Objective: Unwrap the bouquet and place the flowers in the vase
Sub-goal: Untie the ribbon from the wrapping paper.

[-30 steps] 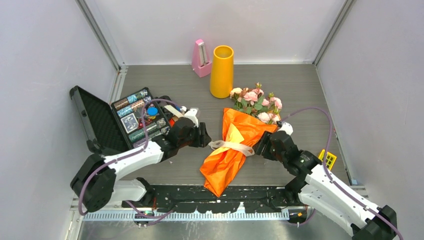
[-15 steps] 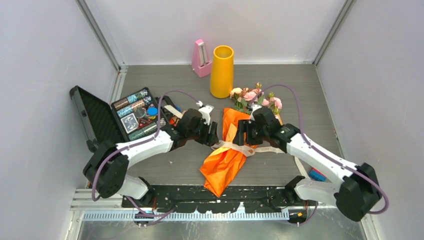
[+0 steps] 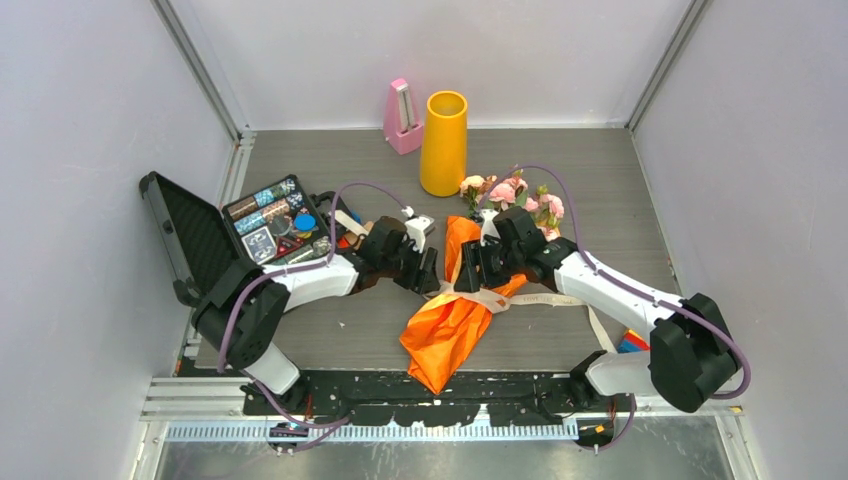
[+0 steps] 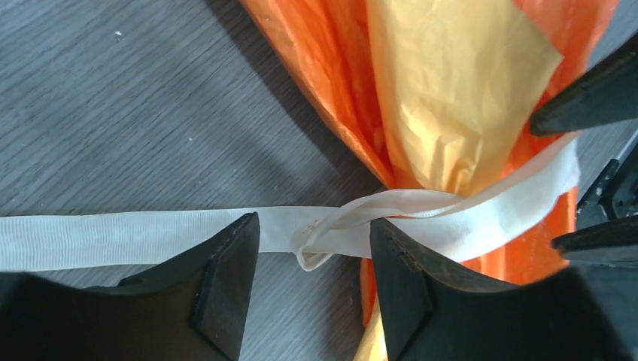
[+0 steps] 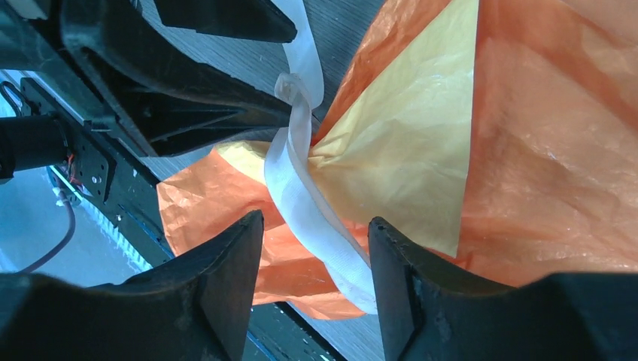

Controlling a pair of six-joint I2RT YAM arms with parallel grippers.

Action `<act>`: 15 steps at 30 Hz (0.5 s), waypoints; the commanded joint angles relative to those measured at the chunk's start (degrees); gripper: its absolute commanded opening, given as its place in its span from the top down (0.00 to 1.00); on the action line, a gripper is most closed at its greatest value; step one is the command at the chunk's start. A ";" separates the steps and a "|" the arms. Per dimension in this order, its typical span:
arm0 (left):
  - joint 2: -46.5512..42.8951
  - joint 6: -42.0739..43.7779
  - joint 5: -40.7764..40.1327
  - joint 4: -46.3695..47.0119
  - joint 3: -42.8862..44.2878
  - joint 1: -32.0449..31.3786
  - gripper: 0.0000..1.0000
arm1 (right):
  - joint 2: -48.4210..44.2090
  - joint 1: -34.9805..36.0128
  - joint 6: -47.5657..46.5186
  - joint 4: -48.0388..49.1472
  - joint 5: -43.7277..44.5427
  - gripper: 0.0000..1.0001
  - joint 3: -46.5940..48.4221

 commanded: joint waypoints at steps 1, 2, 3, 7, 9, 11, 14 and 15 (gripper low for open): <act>1.65 1.28 1.61 3.27 0.69 0.59 0.45 | 0.69 -0.42 -1.86 1.89 -2.63 0.46 2.02; 1.85 1.26 1.75 3.28 0.71 0.60 0.46 | 0.64 -0.44 -1.86 1.88 -2.70 0.49 1.96; 1.97 1.33 1.70 3.28 0.71 0.61 0.48 | 0.59 -0.46 -1.82 1.88 -2.80 0.55 1.88; 2.30 1.30 1.39 3.15 0.71 0.62 0.62 | 0.05 -0.47 -1.77 1.46 -3.25 0.73 1.55; 2.76 1.26 1.21 3.02 0.71 0.61 0.71 | -0.41 -0.47 -1.77 1.26 -3.48 0.80 1.30; 3.09 1.18 1.31 2.85 0.71 0.61 0.77 | -0.76 -0.47 -1.77 1.13 -3.60 0.85 0.88; 3.34 0.88 1.34 2.92 0.49 0.62 0.87 | -1.21 -0.47 -1.77 1.03 -3.91 0.93 0.13; 3.21 0.71 1.25 3.03 0.39 0.62 0.93 | -1.46 -0.47 -1.77 1.03 -4.05 0.96 -0.21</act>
